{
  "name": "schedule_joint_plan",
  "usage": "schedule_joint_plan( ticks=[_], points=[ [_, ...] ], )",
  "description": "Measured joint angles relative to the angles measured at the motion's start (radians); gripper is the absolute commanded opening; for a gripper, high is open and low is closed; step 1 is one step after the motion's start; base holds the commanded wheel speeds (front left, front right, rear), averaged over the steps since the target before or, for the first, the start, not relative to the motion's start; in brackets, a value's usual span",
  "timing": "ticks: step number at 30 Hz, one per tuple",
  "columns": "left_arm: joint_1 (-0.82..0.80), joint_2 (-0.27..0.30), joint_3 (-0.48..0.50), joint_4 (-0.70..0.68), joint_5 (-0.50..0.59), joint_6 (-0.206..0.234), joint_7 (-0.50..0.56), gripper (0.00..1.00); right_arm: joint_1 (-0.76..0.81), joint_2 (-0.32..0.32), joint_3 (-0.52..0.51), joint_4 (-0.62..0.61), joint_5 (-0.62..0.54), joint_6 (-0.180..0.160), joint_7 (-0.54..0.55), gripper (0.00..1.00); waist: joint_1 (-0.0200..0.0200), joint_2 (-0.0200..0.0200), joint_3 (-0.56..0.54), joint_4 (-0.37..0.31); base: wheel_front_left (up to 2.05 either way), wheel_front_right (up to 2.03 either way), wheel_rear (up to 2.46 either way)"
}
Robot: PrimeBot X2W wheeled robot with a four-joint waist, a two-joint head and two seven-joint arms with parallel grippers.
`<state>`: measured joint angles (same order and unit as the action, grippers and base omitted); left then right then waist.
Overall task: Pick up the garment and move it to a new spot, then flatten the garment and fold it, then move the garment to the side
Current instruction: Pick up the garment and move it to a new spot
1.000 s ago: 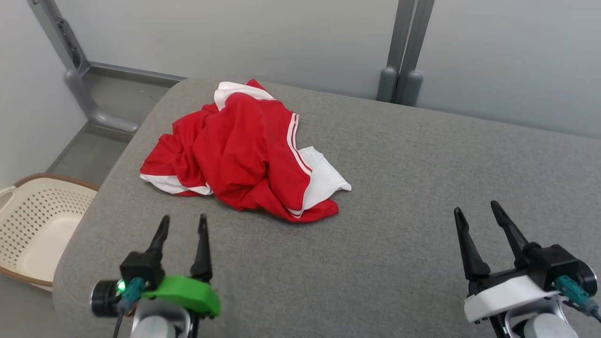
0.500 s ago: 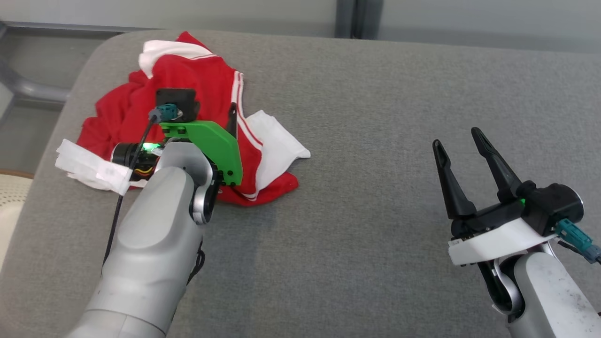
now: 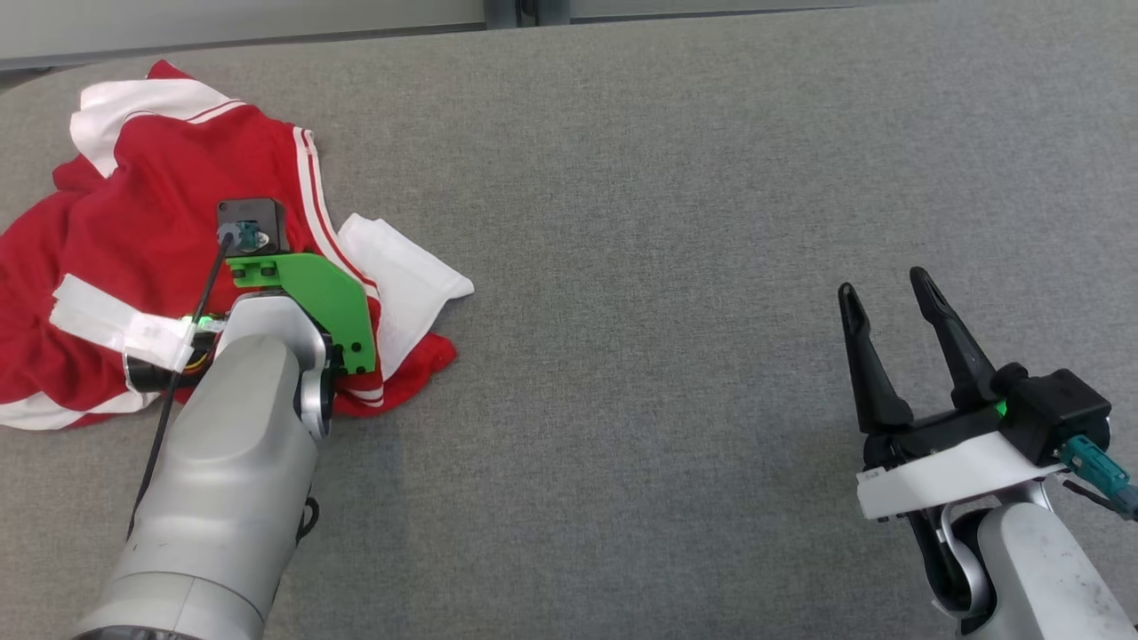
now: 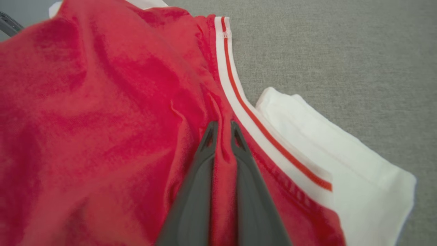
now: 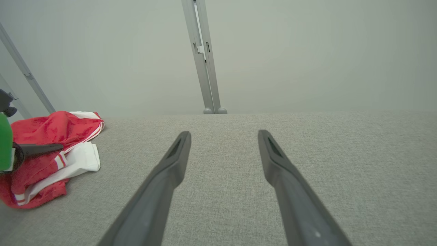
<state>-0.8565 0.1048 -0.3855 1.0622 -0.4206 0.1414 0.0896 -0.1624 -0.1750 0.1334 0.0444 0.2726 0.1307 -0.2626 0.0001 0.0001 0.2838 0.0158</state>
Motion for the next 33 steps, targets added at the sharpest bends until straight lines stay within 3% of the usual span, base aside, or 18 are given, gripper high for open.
schedule_joint_plan(
  ticks=[7, 14, 20, 24, 29, 33],
  points=[
    [0.010, 0.005, -0.001, -0.033, -0.009, -0.036, -0.097, 0.00, 0.045, 0.009, -0.025, 0.006, -0.003, 0.000, 0.000, 1.00, 0.0000, 0.0000, -0.058, 0.007, 0.00, 0.00, 0.00],
    [-0.016, 0.017, 0.001, -0.239, -0.018, -0.070, -0.146, 0.00, 0.092, 0.026, -0.029, 0.011, -0.011, 0.000, 0.000, 1.00, 0.0000, 0.0000, -0.141, 0.034, 0.00, 0.00, 0.00],
    [-0.001, 0.023, -0.015, -0.569, -0.042, -0.089, -0.055, 0.00, 0.118, 0.047, -0.030, 0.009, -0.014, 0.000, 0.000, 1.00, 0.0000, 0.0000, -0.197, 0.022, 0.00, 0.00, 0.00],
    [0.093, 0.005, -0.049, -0.841, -0.093, -0.090, 0.040, 0.00, 0.122, 0.057, -0.029, 0.006, -0.019, 0.000, 0.000, 1.00, 0.0000, 0.0000, -0.214, -0.017, 0.00, 0.00, 0.00],
    [0.242, -0.037, -0.112, -1.122, -0.217, -0.067, 0.130, 0.00, 0.121, 0.064, -0.034, 0.002, -0.020, 0.000, 0.000, 1.00, 0.0000, 0.0000, -0.223, -0.098, 0.00, 0.00, 0.00],
    [0.323, -0.049, -0.154, -1.235, -0.349, -0.038, 0.184, 0.00, 0.117, 0.063, -0.033, 0.004, -0.020, 0.000, 0.000, 1.00, -0.0002, 0.0000, -0.224, -0.177, 0.00, 0.00, 0.00]
  ],
)
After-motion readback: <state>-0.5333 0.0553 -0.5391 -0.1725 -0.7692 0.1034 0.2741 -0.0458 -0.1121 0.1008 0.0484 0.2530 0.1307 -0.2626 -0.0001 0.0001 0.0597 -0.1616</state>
